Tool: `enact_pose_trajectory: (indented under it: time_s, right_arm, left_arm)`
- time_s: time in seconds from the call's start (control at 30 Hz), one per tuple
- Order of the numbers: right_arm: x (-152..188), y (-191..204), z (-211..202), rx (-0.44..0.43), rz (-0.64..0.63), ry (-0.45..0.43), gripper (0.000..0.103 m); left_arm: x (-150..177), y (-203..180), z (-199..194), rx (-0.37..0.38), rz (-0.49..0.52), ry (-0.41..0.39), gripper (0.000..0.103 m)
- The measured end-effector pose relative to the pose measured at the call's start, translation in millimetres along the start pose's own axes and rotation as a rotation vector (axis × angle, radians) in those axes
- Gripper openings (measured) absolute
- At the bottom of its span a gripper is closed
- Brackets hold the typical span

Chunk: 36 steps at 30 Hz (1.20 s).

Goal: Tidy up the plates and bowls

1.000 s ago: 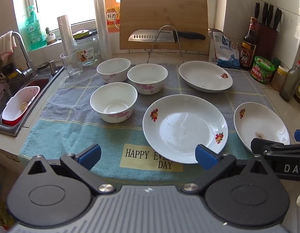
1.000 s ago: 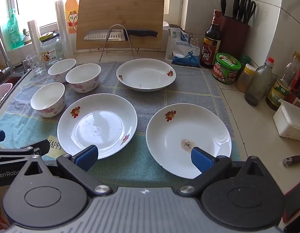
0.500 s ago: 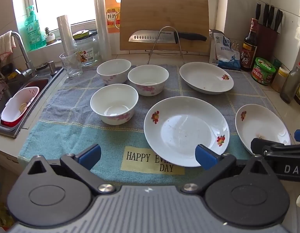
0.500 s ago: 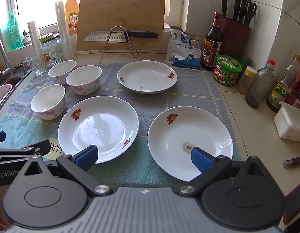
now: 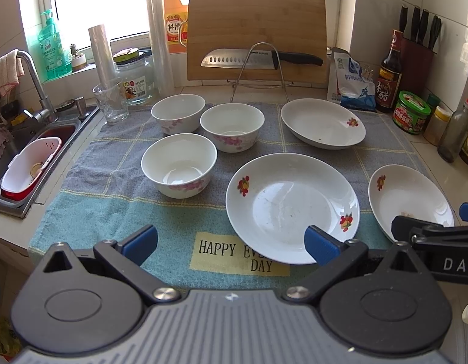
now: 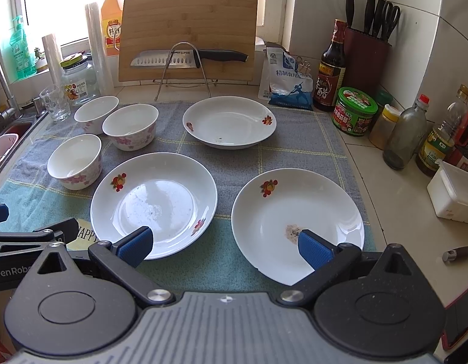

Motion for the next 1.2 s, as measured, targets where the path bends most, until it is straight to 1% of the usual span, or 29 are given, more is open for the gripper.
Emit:
enact_pose_trajectory:
  time_s: [0.23, 0.57, 0.73, 1.2]
  right_arm:
    - [-4.3, 1.6, 0.4, 0.000, -0.001, -0.002, 0.103]
    - [1.5, -0.5, 0.0, -0.001, -0.002, -0.006, 0.103]
    - [-3.2, 0.7, -2.4, -0.004, -0.001, -0.007, 0.103]
    - [-0.8, -1.2, -4.3, -0.003, -0.002, -0.012, 0.103]
  left_arm:
    - [-0.6, 0.9, -0.3, 0.001, -0.001, 0.001, 0.102]
    - [-0.5, 1.2, -0.3, 0.002, -0.001, 0.000, 0.102]
    - [-0.8, 1.7, -0.7, 0.002, -0.001, 0.000, 0.102]
    - [-1.5, 2.6, -1.6, 0.002, -0.001, -0.001, 0.102]
Point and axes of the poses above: each gripper's, at about its wrist camera, not at the fingertips, and z roughly the way its jaws point, y to its left, x to its underside, the point moved 5 cm from there along z, roughly the way its jaws point, and after that the axes turned 10 degrees about z, right-handed, at the moved point
